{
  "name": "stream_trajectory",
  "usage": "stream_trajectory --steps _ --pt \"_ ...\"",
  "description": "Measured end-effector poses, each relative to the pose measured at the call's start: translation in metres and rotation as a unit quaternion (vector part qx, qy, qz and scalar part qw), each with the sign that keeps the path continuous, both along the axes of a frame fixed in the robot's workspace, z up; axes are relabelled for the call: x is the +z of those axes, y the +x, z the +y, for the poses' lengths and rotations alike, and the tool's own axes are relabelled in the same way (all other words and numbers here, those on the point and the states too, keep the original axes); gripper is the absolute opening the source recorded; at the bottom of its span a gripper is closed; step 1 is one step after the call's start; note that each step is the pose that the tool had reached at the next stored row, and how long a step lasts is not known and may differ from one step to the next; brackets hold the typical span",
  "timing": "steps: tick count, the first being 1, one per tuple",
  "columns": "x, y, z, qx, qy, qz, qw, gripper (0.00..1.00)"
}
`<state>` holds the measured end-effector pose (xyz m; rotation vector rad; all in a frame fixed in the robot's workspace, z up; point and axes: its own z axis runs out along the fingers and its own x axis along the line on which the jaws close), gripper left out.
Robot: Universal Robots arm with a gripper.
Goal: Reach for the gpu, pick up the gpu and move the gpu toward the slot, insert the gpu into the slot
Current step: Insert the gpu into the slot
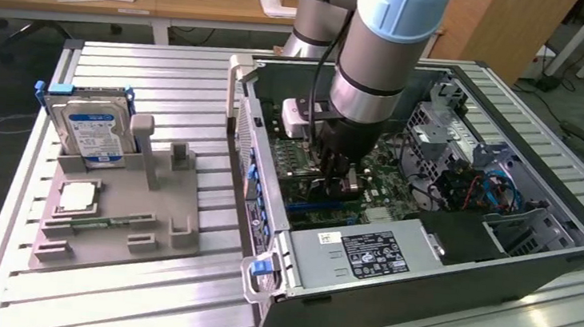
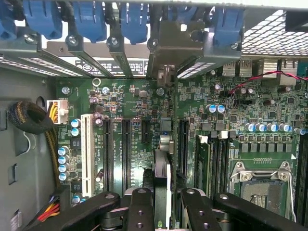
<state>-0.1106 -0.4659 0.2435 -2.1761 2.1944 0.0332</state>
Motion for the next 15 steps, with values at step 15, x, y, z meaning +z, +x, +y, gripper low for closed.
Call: stream_trajectory --steps 15 --pt "-0.0042 -0.0005 0.0 0.0 0.0008 0.0 1.0 0.27"
